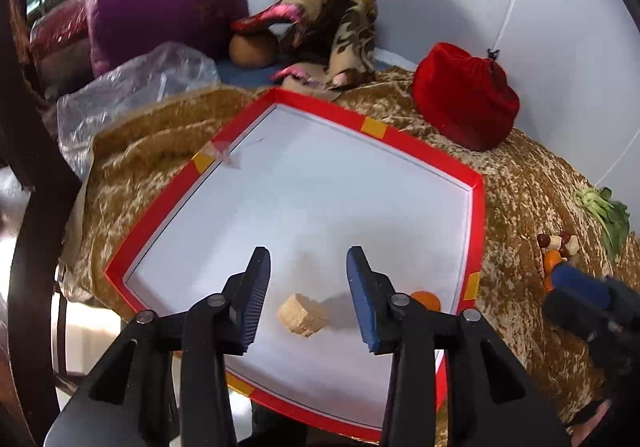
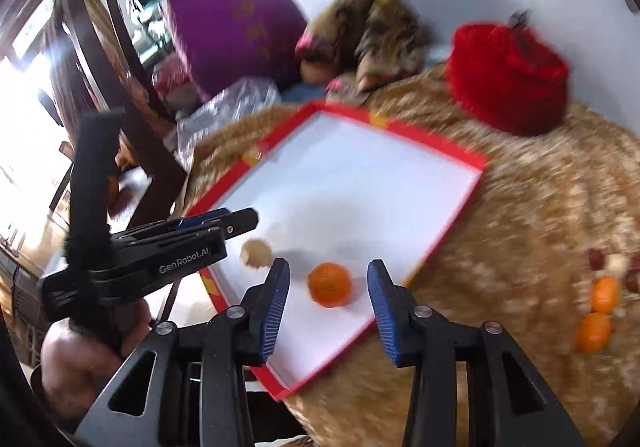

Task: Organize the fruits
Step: 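Carry both items over the red-rimmed tray and open both tools to drop them, then grasp a mandarin orange with the left tool while the right tool grasps a brown nut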

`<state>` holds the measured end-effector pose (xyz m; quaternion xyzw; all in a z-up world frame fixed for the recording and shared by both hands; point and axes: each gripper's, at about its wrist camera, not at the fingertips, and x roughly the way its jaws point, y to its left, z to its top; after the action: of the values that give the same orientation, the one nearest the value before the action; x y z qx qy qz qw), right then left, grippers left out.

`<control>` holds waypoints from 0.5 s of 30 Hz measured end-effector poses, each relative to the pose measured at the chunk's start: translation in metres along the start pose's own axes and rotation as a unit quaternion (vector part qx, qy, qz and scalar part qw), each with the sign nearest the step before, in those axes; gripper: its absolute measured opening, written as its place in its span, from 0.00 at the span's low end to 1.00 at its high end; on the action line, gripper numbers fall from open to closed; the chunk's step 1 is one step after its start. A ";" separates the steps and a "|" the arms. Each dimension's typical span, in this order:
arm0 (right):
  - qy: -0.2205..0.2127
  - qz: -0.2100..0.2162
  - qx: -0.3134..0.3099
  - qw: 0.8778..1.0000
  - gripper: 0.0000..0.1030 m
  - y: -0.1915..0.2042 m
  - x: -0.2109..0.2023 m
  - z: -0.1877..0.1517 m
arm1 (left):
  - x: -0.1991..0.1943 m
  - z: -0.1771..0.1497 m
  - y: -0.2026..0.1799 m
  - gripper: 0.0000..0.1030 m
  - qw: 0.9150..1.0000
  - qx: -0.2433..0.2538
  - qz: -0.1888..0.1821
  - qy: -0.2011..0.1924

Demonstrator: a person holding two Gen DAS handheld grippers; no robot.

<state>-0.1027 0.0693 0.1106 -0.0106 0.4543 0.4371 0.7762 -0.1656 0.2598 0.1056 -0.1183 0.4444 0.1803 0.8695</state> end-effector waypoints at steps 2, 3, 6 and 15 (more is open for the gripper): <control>-0.024 -0.022 0.017 0.999 0.45 -0.030 -0.037 0.000 | -0.009 0.000 -0.029 0.39 0.999 0.043 -0.023 -0.025; -0.029 -0.030 0.029 0.999 0.46 -0.047 -0.053 -0.002 | -0.013 -0.001 -0.045 0.40 0.996 0.067 -0.039 -0.034; -0.039 -0.057 0.072 0.995 0.47 -0.102 -0.090 -0.010 | -0.016 -0.009 -0.095 0.47 0.988 0.132 -0.071 -0.041; 0.013 -0.018 0.191 0.981 0.46 -0.203 -0.097 -0.055 | 0.009 -0.046 -0.225 0.47 0.944 0.283 -0.170 0.020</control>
<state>-0.0209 -0.1435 0.0699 0.1241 0.5389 0.3284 0.7657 -0.0997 0.0406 0.0819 0.0553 0.4675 -0.1060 0.8759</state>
